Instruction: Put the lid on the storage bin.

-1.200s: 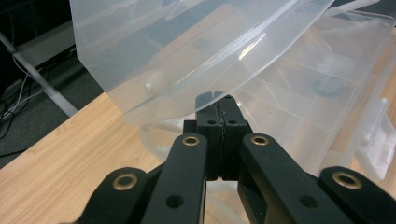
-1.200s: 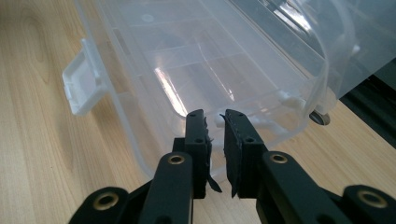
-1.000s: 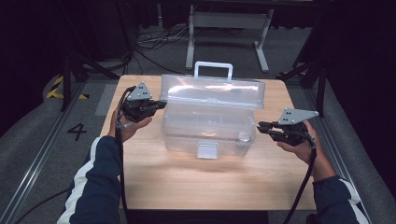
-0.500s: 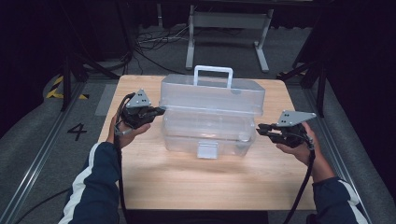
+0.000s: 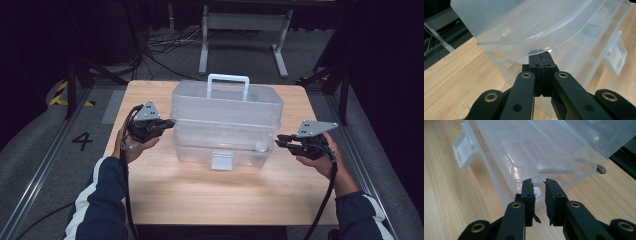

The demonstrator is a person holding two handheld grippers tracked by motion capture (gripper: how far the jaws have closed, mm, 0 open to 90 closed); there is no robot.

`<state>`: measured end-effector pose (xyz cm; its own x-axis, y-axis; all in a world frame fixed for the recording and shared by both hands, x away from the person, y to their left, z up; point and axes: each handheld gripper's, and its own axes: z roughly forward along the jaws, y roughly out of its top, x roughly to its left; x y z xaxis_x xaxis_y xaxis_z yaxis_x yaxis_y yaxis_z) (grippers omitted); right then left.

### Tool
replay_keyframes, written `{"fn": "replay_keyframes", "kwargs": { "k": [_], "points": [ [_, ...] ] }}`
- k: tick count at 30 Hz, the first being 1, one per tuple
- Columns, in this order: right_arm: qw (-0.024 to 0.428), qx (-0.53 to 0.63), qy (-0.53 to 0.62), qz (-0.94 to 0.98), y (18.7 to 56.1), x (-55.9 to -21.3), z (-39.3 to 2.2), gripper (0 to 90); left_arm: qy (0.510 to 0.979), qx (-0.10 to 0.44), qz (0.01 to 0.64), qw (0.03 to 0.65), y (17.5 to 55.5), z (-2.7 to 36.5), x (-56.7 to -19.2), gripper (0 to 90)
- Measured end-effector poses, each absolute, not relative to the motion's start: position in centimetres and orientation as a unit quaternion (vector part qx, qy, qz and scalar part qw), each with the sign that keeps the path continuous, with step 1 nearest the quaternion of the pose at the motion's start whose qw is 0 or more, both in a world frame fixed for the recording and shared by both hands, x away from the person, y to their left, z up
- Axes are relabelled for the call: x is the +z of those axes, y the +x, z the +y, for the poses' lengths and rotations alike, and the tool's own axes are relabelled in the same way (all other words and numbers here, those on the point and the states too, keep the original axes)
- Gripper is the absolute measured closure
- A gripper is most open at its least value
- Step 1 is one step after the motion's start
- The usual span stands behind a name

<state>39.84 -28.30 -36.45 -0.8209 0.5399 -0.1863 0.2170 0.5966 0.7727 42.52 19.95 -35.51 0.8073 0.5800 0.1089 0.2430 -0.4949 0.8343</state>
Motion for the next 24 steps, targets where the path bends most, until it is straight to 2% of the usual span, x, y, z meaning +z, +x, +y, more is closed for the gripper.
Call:
{"fn": "replay_keyframes", "kwargs": {
  "k": [24],
  "points": [
    [0.197, 0.391, 0.222, 0.871, 39.5, -37.7, -28.6, 76.8, 0.860, 0.187, 0.234, 0.414, 41.9, 19.8, -36.4, 90.0]
  ]
}}
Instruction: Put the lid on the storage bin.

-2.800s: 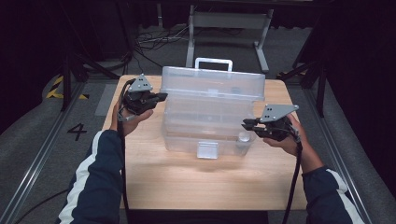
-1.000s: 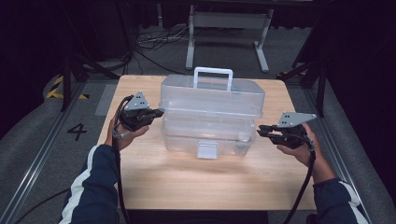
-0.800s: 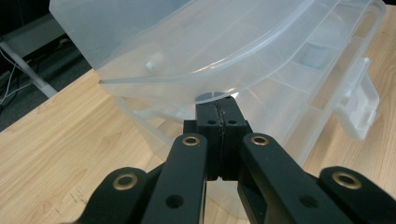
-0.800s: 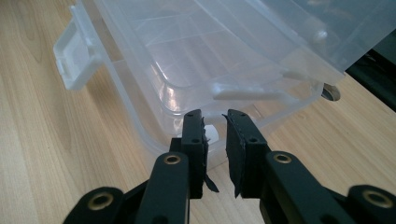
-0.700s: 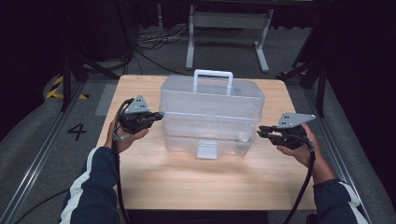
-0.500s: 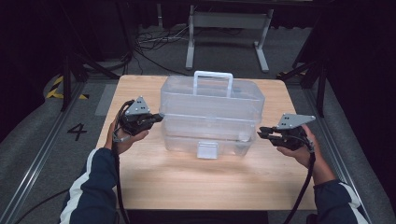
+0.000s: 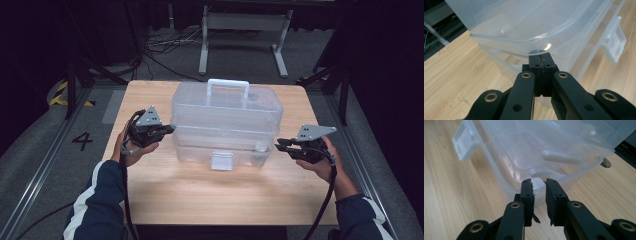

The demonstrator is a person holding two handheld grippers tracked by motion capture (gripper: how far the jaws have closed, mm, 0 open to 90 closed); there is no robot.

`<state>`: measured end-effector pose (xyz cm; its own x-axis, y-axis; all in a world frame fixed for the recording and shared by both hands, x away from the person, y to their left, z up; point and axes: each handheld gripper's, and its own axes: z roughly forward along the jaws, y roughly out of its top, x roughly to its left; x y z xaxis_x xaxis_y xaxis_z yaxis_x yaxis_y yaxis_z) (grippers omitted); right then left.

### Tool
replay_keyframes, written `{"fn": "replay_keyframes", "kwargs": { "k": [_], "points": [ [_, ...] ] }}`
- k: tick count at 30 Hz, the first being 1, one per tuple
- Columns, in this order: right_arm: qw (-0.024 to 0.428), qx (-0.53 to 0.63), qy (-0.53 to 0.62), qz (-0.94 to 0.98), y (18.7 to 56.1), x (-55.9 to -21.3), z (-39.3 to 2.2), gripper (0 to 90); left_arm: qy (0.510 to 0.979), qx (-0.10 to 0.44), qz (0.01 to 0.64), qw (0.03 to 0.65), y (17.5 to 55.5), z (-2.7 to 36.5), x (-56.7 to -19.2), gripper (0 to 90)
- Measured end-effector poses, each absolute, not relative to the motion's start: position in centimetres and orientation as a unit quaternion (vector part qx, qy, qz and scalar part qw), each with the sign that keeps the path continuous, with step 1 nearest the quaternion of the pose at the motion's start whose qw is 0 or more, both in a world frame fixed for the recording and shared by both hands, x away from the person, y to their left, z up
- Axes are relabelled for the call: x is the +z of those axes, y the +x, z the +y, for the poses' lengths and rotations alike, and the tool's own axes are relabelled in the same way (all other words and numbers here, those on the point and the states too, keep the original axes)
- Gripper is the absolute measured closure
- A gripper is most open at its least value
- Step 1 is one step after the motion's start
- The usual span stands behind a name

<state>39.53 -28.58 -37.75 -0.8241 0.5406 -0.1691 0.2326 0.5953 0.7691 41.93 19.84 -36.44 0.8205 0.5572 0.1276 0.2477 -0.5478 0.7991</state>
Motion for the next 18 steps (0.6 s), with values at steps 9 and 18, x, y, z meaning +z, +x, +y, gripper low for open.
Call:
{"fn": "replay_keyframes", "kwargs": {
  "k": [9, 18],
  "points": [
    [0.198, 0.385, 0.222, 0.874, 39.5, -38.1, -28.5, 76.1, 0.864, 0.180, 0.240, 0.405, 41.8, 20.0, -37.6, 90.0],
    [0.196, 0.385, 0.227, 0.873, 39.8, -38.5, -28.5, 76.6, 0.876, 0.184, 0.240, 0.377, 41.5, 19.9, -38.7, 90.0]
  ]
}}
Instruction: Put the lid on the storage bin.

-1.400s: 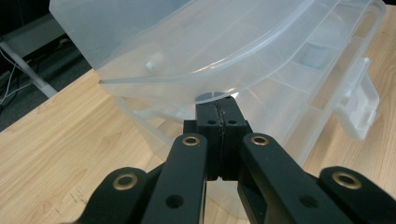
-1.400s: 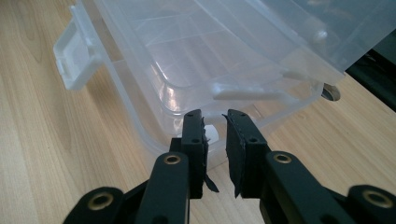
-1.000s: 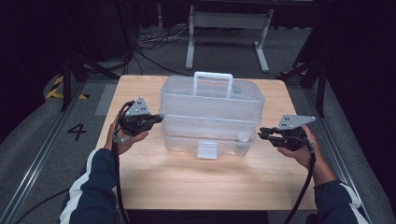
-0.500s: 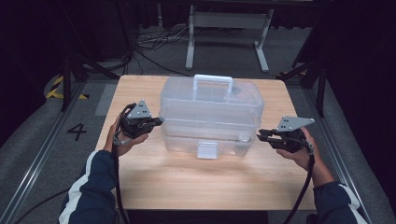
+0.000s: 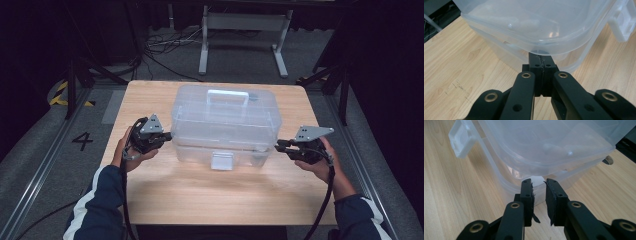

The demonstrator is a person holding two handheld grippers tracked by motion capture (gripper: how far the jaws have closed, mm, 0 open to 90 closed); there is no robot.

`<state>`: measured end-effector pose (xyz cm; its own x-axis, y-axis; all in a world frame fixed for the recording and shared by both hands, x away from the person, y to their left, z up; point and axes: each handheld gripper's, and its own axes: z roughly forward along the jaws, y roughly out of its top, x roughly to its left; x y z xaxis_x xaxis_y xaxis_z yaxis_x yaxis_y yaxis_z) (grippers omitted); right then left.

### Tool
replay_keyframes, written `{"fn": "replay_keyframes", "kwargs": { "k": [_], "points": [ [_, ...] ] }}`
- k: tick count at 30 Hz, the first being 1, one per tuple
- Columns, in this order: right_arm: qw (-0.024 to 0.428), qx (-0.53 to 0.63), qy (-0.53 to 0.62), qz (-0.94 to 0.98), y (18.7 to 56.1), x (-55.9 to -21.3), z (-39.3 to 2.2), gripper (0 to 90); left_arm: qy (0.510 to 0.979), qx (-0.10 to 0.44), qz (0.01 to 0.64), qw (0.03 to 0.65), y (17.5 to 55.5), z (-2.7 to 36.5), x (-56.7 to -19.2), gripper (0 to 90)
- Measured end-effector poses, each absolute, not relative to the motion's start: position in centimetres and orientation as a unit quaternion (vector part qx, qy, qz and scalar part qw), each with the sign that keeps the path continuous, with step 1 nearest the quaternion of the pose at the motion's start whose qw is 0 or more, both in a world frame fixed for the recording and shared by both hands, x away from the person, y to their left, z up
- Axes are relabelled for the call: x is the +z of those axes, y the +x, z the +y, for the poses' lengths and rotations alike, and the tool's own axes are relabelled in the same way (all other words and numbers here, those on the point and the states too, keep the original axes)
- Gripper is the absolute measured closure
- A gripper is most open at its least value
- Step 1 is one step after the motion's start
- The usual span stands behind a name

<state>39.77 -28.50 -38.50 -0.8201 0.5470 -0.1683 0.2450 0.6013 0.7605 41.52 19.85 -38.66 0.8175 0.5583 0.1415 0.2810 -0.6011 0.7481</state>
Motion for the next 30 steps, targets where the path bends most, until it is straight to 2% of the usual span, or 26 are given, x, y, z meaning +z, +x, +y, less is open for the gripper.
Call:
{"fn": "replay_keyframes", "kwargs": {
  "k": [30],
  "points": [
    [0.189, 0.372, 0.232, 0.879, 39.8, -39.5, -28.8, 75.3, 0.873, 0.183, 0.259, 0.370, 41.3, 20.6, -40.0, 90.0]
  ]
}}
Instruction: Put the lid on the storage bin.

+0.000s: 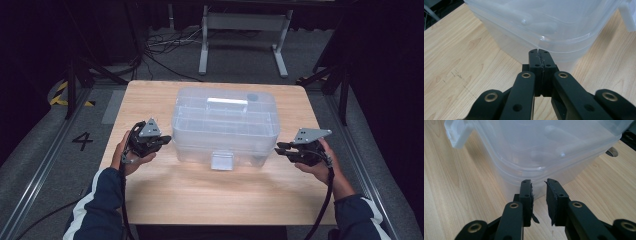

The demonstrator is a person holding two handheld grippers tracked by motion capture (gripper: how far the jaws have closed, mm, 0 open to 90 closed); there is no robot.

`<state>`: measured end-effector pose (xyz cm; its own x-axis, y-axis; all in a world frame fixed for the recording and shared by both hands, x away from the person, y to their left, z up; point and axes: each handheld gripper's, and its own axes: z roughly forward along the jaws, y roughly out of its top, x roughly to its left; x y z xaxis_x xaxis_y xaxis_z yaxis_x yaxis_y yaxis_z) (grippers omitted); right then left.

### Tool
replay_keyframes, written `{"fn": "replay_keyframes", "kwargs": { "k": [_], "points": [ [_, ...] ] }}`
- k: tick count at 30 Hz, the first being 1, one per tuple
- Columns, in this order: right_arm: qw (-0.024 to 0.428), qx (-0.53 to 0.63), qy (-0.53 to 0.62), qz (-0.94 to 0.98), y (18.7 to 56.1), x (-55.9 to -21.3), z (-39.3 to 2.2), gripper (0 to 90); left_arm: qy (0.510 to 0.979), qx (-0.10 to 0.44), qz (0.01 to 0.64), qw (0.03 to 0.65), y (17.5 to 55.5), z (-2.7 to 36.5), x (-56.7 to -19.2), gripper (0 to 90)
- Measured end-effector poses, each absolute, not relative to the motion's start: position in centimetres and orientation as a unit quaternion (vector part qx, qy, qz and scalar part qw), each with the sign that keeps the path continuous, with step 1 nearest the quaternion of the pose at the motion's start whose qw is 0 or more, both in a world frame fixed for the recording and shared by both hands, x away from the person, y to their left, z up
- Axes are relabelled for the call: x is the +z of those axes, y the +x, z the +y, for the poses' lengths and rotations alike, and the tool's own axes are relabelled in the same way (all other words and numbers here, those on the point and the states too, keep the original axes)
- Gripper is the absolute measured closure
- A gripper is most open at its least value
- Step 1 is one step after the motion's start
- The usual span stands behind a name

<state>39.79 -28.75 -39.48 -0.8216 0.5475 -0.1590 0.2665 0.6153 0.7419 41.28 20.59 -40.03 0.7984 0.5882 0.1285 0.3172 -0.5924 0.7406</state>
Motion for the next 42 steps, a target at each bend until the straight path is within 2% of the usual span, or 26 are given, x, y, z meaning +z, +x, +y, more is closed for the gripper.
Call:
{"fn": "replay_keyframes", "kwargs": {
  "k": [15, 27, 28, 30, 32, 35, 42],
  "points": [
    [0.196, 0.369, 0.237, 0.877, 39.1, -39.0, -29.4, 69.8, 0.867, 0.197, 0.269, 0.370, 40.6, 21.6, -40.2, 87.3],
    [0.216, 0.346, 0.253, 0.877, 38.7, -39.4, -30.6, 61.8, 0.879, 0.199, 0.271, 0.339, 39.5, 22.4, -41.4, 78.2],
    [0.216, 0.346, 0.259, 0.875, 38.6, -39.6, -31.1, 60.4, 0.879, 0.200, 0.272, 0.335, 39.3, 22.6, -41.6, 74.1],
    [0.217, 0.345, 0.263, 0.874, 38.5, -39.7, -31.4, 59.2, 0.880, 0.198, 0.272, 0.334, 39.2, 22.7, -41.7, 73.2],
    [0.218, 0.345, 0.265, 0.874, 38.5, -39.8, -31.6, 58.7, 0.880, 0.198, 0.274, 0.333, 39.1, 22.8, -41.9, 67.7],
    [0.221, 0.342, 0.272, 0.872, 38.4, -40.3, -32.2, 54.8, 0.885, 0.189, 0.274, 0.326, 38.9, 22.9, -42.5, 66.0],
    [0.229, 0.339, 0.285, 0.867, 38.2, -41.5, -33.4, 45.3, 0.898, 0.175, 0.278, 0.293, 38.4, 22.5, -43.8, 48.9]
  ]
}}
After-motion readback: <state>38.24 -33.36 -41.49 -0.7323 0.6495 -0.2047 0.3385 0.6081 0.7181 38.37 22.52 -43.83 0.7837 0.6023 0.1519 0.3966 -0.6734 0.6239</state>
